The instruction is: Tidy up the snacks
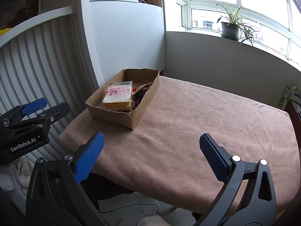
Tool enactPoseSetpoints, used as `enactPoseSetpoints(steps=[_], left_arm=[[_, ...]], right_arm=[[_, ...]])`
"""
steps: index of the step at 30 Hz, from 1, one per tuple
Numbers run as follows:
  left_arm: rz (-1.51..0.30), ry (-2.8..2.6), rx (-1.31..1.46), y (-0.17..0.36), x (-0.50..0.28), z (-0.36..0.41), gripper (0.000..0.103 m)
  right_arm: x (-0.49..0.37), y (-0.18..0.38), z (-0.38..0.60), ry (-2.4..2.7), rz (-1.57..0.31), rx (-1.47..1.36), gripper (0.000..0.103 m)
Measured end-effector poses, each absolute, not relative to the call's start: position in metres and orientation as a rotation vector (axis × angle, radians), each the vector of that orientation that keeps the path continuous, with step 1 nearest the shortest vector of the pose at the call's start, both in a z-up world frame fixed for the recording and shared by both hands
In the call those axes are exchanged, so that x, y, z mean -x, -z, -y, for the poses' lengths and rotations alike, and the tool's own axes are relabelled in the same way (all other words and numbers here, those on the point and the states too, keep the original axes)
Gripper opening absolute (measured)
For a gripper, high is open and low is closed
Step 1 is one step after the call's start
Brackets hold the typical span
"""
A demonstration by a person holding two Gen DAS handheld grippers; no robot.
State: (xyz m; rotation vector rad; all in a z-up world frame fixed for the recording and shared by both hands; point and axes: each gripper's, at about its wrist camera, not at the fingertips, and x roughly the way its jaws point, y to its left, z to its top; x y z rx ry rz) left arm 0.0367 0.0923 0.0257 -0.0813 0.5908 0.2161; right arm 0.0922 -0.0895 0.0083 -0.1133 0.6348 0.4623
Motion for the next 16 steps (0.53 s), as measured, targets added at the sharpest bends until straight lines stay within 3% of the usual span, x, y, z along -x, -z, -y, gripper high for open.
enactPoseSetpoints(steps=[16], left_arm=[[-0.585, -0.224, 0.081, -0.0236, -0.0357, -0.0934, 0.081]], right_arm=[[-0.095, -0.0021, 0.0929, -0.452, -0.654, 0.11, 0.103]])
